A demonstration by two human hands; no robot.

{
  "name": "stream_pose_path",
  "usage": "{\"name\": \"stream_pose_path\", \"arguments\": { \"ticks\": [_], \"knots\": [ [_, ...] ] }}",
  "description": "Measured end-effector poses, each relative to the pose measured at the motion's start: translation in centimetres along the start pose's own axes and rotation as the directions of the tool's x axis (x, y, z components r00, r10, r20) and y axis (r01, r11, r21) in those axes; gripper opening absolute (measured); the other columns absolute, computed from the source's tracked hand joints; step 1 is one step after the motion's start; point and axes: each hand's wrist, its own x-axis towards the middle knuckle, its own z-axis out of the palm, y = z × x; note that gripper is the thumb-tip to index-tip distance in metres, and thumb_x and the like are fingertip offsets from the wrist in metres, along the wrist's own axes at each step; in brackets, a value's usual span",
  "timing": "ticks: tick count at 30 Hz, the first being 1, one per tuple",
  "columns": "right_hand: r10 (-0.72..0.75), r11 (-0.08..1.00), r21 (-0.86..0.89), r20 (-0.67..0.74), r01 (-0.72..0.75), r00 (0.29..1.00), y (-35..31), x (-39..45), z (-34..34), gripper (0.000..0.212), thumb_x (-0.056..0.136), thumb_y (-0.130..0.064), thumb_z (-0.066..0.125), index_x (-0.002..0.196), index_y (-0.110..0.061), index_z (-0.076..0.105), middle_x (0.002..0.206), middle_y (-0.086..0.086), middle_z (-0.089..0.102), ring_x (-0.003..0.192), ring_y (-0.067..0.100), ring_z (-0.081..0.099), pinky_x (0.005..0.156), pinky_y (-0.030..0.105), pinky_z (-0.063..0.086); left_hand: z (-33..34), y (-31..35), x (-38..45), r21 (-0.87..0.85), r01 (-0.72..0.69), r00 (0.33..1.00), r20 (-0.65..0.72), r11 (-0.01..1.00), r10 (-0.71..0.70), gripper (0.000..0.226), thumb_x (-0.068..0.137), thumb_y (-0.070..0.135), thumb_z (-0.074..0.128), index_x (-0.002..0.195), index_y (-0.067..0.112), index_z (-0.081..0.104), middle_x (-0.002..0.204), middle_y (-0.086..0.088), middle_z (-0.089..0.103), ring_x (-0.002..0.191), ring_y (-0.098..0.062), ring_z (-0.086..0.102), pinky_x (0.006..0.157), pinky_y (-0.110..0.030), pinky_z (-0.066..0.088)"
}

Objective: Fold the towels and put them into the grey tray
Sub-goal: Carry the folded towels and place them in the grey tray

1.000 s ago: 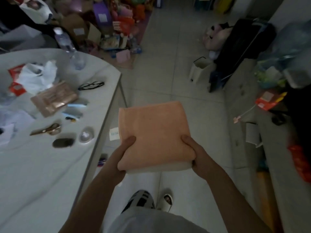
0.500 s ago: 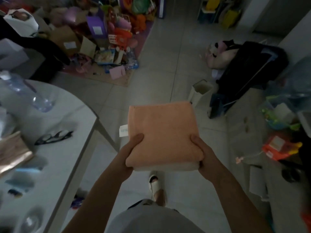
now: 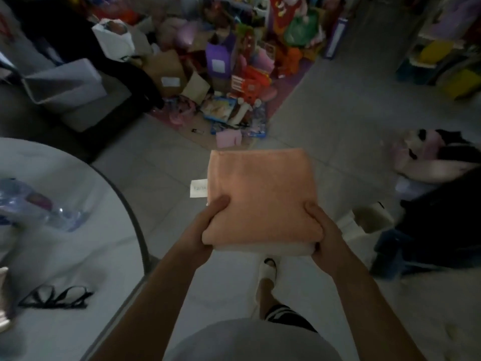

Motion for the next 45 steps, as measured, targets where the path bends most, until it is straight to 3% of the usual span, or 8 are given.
{"name": "stream_pose_path", "arguments": {
  "ticks": [9, 20, 23, 28, 32, 35, 41, 45],
  "knots": [
    [0.156, 0.979, -0.166, 0.245, -0.118, 0.957, -13.1, 22.1, 9.5, 0.035, 0.079, -0.045, 0.062, 0.102, -0.023, 0.079, 0.118, 0.006, 0.072, 0.105, 0.021, 0.07, 0.077, 0.032, 0.058, -2.9, 13.4, 9.6, -0.22, -0.273, 0.948, -0.225, 0.937, 0.224, 0.057, 0.092, 0.046, 0.063, 0.133, 0.007, 0.058, 0.13, -0.019, 0.065, 0.12, -0.035, 0.063, 0.09, -0.04, 0.056],
    [0.242, 0.949, -0.289, 0.416, -0.124, 0.877, -18.7, 45.9, 33.6, 0.03, 0.081, -0.036, 0.061, 0.103, -0.023, 0.077, 0.115, 0.006, 0.073, 0.105, 0.021, 0.07, 0.085, 0.034, 0.052, -20.9, 31.7, 20.7, -0.355, -0.425, 0.852, -0.468, 0.833, 0.236, 0.065, 0.08, 0.043, 0.075, 0.13, 0.006, 0.056, 0.122, -0.018, 0.069, 0.112, -0.033, 0.067, 0.08, -0.035, 0.059],
    [0.292, 0.934, -0.321, 0.433, -0.157, 0.853, -19.5, 50.5, 40.6, 0.033, 0.081, -0.033, 0.06, 0.108, -0.018, 0.073, 0.114, 0.008, 0.073, 0.103, 0.022, 0.071, 0.089, 0.038, 0.049, -26.1, 36.6, 21.8, -0.386, -0.452, 0.832, -0.508, 0.804, 0.224, 0.055, 0.081, 0.04, 0.073, 0.123, 0.006, 0.061, 0.119, -0.018, 0.07, 0.109, -0.032, 0.069, 0.079, -0.035, 0.059],
    [0.368, 0.906, -0.38, 0.487, -0.188, 0.792, -19.2, 58.6, 51.4, 0.025, 0.082, -0.035, 0.06, 0.092, -0.026, 0.081, 0.104, 0.003, 0.076, 0.093, 0.016, 0.073, 0.067, 0.023, 0.058, -34.6, 42.8, 23.3, -0.402, -0.535, 0.781, -0.571, 0.743, 0.253, 0.054, 0.086, 0.039, 0.067, 0.127, 0.004, 0.06, 0.122, -0.021, 0.068, 0.112, -0.035, 0.066, 0.083, -0.037, 0.058],
    [0.431, 0.869, -0.448, 0.47, -0.213, 0.77, -17.3, 66.4, 60.7, 0.036, 0.079, -0.035, 0.063, 0.108, -0.015, 0.073, 0.108, 0.007, 0.075, 0.095, 0.02, 0.073, 0.072, 0.031, 0.057, -42.9, 47.8, 25.5, -0.397, -0.558, 0.728, -0.655, 0.729, 0.201, 0.056, 0.081, 0.04, 0.069, 0.124, 0.004, 0.06, 0.116, -0.018, 0.071, 0.106, -0.032, 0.069, 0.08, -0.036, 0.058],
    [0.468, 0.843, -0.498, 0.498, -0.201, 0.73, -16.9, 71.9, 68.7, 0.027, 0.077, -0.033, 0.062, 0.093, -0.019, 0.08, 0.097, 0.004, 0.078, 0.085, 0.017, 0.075, 0.062, 0.024, 0.058, -49.3, 52.7, 27.3, -0.405, -0.582, 0.692, -0.702, 0.705, 0.168, 0.054, 0.076, 0.039, 0.071, 0.118, 0.005, 0.064, 0.112, -0.018, 0.073, 0.103, -0.031, 0.071, 0.078, -0.037, 0.059],
    [0.545, 0.785, -0.589, 0.511, -0.19, 0.665, -17.5, 79.4, 83.7, 0.032, 0.071, -0.03, 0.064, 0.098, -0.014, 0.071, 0.09, 0.004, 0.078, 0.08, 0.016, 0.075, 0.073, 0.034, 0.052, -60.4, 61.4, 28.8, -0.413, -0.605, 0.632, -0.769, 0.681, 0.095, 0.062, 0.079, 0.04, 0.071, 0.127, 0.003, 0.059, 0.115, -0.019, 0.071, 0.105, -0.033, 0.07, 0.077, -0.037, 0.059],
    [0.563, 0.765, -0.633, 0.567, -0.12, 0.602, -15.9, 83.2, 93.0, 0.048, 0.074, -0.035, 0.071, 0.116, -0.012, 0.067, 0.109, 0.005, 0.075, 0.099, 0.018, 0.071, 0.075, 0.027, 0.057, -68.1, 64.8, 28.6, -0.434, -0.626, 0.608, -0.792, 0.648, 0.057, 0.044, 0.082, 0.044, 0.07, 0.111, 0.01, 0.074, 0.115, -0.02, 0.071, 0.107, -0.036, 0.068, 0.074, -0.042, 0.059]
  ]
}}
